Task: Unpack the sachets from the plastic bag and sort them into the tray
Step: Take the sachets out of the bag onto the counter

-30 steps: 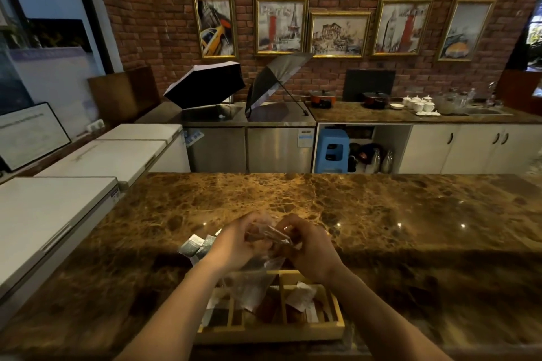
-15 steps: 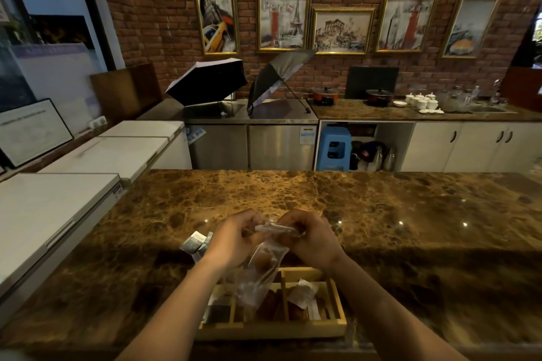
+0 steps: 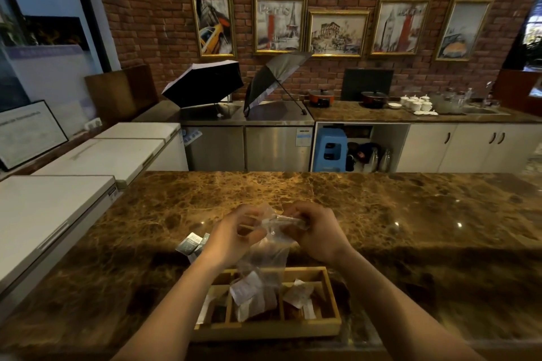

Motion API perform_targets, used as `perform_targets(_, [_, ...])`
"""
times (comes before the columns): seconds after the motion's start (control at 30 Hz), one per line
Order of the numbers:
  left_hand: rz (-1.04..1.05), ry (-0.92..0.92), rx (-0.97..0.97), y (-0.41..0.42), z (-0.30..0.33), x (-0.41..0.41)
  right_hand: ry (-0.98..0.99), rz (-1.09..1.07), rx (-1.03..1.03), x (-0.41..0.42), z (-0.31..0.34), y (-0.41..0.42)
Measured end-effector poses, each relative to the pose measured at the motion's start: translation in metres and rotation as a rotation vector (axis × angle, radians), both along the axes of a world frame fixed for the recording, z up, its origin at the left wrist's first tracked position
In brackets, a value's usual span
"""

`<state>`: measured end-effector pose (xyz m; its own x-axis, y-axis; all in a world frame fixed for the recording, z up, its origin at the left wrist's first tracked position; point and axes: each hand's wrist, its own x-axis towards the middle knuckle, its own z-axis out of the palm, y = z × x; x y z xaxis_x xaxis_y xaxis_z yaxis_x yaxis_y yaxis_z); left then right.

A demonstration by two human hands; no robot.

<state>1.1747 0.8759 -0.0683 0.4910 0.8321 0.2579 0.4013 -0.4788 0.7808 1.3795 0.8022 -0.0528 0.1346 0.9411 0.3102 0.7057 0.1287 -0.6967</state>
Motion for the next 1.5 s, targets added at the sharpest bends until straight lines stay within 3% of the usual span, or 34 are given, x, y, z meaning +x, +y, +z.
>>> perform_targets(0.43, [-0.04, 0.025, -0.059, -0.008, -0.009, 0.026, -0.03, -0.119, -0.029, 0.031, 0.017, -0.017])
perform_targets(0.7, [-0.087, 0.091, -0.113, -0.018, -0.019, 0.051, -0.202, -0.099, -0.159, 0.049, 0.013, -0.027])
perform_targets(1.0, [-0.065, 0.11, -0.198, -0.026, -0.017, 0.061, -0.281, -0.09, -0.151, 0.053, 0.011, -0.029])
perform_targets(1.5, [-0.063, 0.107, -0.222, -0.03, -0.013, 0.058, -0.166, -0.046, -0.041, 0.058, 0.027, -0.035])
